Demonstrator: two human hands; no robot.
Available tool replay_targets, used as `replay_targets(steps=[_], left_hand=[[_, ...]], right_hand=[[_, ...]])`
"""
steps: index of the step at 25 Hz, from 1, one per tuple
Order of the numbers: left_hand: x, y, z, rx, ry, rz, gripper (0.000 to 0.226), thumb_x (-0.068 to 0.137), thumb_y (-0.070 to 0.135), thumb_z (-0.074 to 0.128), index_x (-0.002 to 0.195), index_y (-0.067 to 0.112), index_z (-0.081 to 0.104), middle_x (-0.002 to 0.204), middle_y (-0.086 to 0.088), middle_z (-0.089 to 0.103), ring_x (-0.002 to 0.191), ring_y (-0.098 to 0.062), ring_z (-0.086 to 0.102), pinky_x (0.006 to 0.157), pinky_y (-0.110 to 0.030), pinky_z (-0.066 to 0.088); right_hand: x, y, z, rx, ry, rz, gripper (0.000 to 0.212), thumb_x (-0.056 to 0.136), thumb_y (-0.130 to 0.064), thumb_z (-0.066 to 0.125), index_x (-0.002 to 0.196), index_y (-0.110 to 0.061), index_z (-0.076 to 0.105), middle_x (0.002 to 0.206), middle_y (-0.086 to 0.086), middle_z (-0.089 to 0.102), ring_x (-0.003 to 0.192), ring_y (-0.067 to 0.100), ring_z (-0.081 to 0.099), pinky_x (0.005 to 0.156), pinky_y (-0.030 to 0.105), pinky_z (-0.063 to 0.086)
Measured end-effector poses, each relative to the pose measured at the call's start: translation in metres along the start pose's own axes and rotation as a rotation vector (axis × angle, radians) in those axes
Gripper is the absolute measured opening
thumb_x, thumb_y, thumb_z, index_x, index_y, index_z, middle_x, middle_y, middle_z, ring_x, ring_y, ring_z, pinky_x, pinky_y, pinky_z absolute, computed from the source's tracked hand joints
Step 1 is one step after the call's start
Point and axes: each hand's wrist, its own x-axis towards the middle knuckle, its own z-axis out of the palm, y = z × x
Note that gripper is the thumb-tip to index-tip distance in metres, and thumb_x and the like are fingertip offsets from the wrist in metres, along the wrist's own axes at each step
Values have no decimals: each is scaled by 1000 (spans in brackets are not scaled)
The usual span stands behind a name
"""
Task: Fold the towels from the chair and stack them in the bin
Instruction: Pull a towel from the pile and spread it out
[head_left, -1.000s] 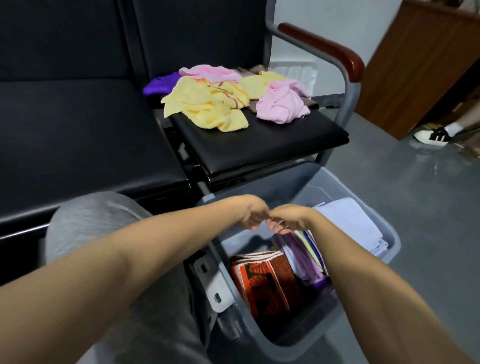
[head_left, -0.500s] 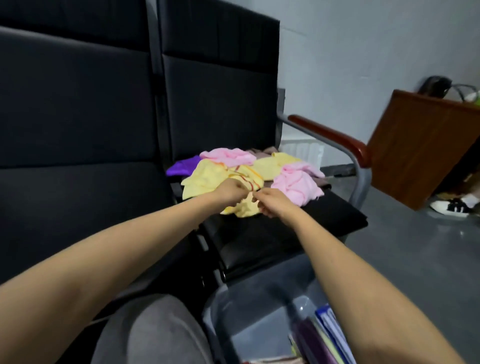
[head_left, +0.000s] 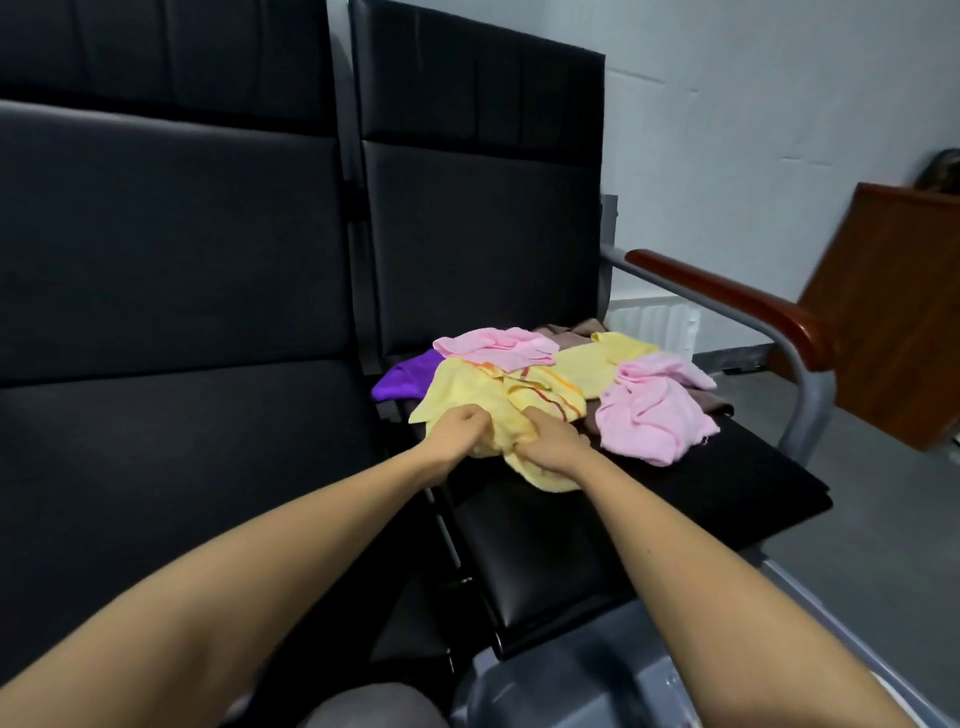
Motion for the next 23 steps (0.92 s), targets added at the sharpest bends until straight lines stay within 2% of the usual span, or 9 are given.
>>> replay_targets(steps=[4, 7, 10, 12, 14, 16, 18, 19, 23], left_hand=[[4, 7, -5, -272, 76, -89, 7, 88, 9, 49, 85, 13, 54, 73, -5, 46, 59, -17, 47, 58, -27, 44], [13, 1, -10, 170, 73, -156, 62, 76, 25, 55, 136, 28, 42, 132, -11, 43, 118, -33, 46, 98, -41, 44], [15, 4, 0, 594, 28, -157, 26, 89, 19, 43, 110, 27, 56, 121, -9, 51, 116, -30, 41, 98, -33, 37], [18, 11, 0, 431, 164, -58, 15, 87, 8, 41, 77, 19, 44, 83, -2, 52, 83, -23, 48, 71, -30, 40], [22, 13, -1, 210, 257, -52, 23, 85, -1, 43, 73, 17, 36, 71, -1, 47, 69, -18, 48, 57, -25, 35], [19, 17, -3, 332, 183, -80, 18, 87, 6, 51, 102, 15, 47, 92, -8, 56, 90, -25, 55, 71, -30, 42], [15, 13, -3, 637, 20, -160, 57, 89, 27, 58, 139, 15, 33, 127, -11, 48, 122, -31, 45, 97, -36, 39], [11, 13, -3, 674, -35, -191, 61, 89, 31, 59, 141, 13, 33, 133, -10, 46, 126, -30, 43, 101, -35, 37], [10, 12, -2, 352, 115, -77, 11, 74, 24, 62, 84, 29, 61, 96, -2, 62, 100, -25, 57, 87, -36, 48]], right_hand=[[-1, -2, -12, 573, 241, 24, 33, 92, -25, 47, 121, -11, 56, 117, 4, 58, 110, 23, 52, 82, 27, 36], [-5, -8, -18, 823, 188, 124, 42, 95, -37, 43, 130, -15, 50, 117, 4, 54, 106, 22, 49, 84, 27, 33], [-2, -8, -16, 775, 139, 185, 56, 96, -47, 43, 139, -12, 43, 133, 6, 49, 119, 24, 47, 87, 25, 30], [0, -5, -14, 659, 106, 193, 45, 96, -37, 47, 132, -10, 50, 125, 7, 54, 103, 20, 55, 79, 23, 36], [0, 0, -13, 511, 51, 190, 33, 95, -23, 49, 125, -13, 51, 116, 6, 51, 86, 14, 50, 69, 25, 39], [-1, 3, -13, 467, -40, 205, 50, 91, -14, 48, 140, -19, 37, 133, 7, 42, 105, 19, 46, 78, 26, 39], [-2, 0, -13, 386, -88, 196, 52, 92, -17, 46, 143, -16, 34, 143, 7, 38, 117, 23, 43, 88, 29, 37], [-4, -3, -14, 355, -85, 202, 47, 94, -21, 46, 139, -12, 39, 140, 9, 42, 113, 22, 45, 87, 30, 38], [-1, 1, -13, 250, -73, 208, 54, 94, -30, 49, 142, -11, 35, 142, 9, 40, 122, 25, 43, 92, 32, 38]])
